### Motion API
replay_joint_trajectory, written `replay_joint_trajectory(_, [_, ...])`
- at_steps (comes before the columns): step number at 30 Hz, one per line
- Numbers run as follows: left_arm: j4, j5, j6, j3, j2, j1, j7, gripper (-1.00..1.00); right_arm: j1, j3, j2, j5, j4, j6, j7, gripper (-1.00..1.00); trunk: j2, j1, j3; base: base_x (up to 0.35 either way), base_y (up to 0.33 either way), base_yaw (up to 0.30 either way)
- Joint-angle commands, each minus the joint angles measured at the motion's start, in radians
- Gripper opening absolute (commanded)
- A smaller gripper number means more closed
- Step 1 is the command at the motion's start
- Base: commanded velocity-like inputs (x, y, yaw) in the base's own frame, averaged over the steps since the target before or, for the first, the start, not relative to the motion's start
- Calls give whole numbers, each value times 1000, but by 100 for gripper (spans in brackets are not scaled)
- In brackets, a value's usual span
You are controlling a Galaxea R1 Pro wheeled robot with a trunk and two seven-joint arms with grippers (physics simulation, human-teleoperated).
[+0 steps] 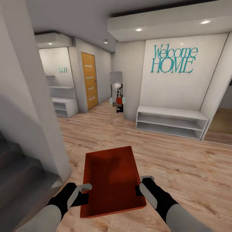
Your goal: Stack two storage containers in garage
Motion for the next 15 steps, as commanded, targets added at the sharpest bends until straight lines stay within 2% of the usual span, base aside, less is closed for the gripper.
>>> replay_joint_trajectory(1, [-2,15,5,7,-3,-1,3,-100,0,12,0,-19,0,3,-9,-100,-1,1,-1,335,0,0])
replay_joint_trajectory(15, [-2,15,5,7,-3,-1,3,-100,0,12,0,-19,0,3,-9,-100,-1,1,-1,335,0,0])
